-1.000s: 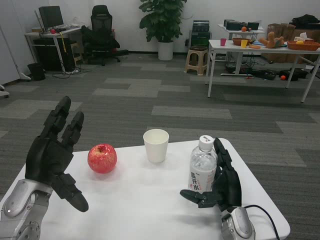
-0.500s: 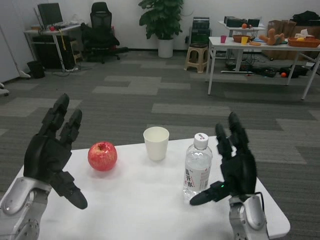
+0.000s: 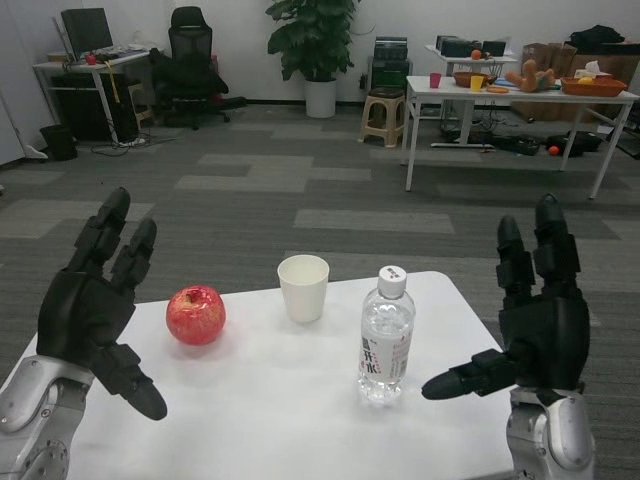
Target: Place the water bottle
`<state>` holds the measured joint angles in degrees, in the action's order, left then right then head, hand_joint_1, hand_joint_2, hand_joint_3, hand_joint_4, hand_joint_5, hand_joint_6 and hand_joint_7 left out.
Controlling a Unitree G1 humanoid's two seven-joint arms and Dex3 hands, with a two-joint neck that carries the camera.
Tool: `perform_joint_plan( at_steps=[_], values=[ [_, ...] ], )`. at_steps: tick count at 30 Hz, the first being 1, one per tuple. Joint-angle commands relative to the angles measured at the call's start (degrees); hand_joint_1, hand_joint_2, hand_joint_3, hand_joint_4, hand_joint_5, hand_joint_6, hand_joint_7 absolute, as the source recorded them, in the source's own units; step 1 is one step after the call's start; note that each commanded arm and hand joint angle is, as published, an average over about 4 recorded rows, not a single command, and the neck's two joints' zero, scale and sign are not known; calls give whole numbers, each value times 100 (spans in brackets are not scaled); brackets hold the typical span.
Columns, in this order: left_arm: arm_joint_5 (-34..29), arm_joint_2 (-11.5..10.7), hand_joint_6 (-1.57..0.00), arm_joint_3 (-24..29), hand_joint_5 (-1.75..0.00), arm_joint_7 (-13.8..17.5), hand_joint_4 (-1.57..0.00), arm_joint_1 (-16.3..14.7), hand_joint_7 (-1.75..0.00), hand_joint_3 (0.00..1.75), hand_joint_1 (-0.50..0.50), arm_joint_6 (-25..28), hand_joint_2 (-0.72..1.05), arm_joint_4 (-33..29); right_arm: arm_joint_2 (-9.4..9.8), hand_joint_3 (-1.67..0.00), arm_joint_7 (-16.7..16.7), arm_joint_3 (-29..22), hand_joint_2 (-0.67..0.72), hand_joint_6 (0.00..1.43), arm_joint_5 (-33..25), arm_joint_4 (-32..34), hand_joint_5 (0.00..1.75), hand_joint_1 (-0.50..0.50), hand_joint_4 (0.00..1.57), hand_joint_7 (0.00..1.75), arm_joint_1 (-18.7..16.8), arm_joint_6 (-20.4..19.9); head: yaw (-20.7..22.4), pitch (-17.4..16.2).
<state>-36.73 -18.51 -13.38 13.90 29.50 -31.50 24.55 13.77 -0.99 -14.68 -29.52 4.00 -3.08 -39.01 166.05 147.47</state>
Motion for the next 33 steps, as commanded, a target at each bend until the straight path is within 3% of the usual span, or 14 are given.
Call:
perform_joint_plan(
  at_steps=[1,5,9,15,18,33],
  values=[
    [-28,-103,0,-9,0,-19,0,75,0,9,-50,-5,-64,26,-254,-8,-3,-180,41,0,-65,306,0,-46,0,0,-70,-148,11,5],
    [-28,-127,0,6,0,-19,0,69,0,9,-50,-5,-64,13,-386,-10,30,-224,36,0,-153,565,0,-46,0,0,-99,-155,-3,7],
    [-32,-158,0,6,0,-19,0,60,0,9,-50,-5,-64,6,-340,-16,50,-211,31,0,-177,769,0,-46,0,0,-202,-32,-46,43],
    [-52,-228,0,-13,0,-19,0,71,0,9,-50,-5,-64,-3,152,-8,312,13,23,0,-168,1270,0,-46,0,0,-518,726,-190,212],
    [-78,-248,0,-38,0,-19,0,86,0,9,-50,-5,-64,4,244,-8,329,132,17,0,-179,1314,0,-46,0,0,-527,757,-204,278],
    [-300,-408,0,-134,0,-10,0,152,0,9,-50,-14,-64,24,163,-8,353,483,15,0,-47,1266,0,-46,0,0,-244,788,-161,283]
  ],
)
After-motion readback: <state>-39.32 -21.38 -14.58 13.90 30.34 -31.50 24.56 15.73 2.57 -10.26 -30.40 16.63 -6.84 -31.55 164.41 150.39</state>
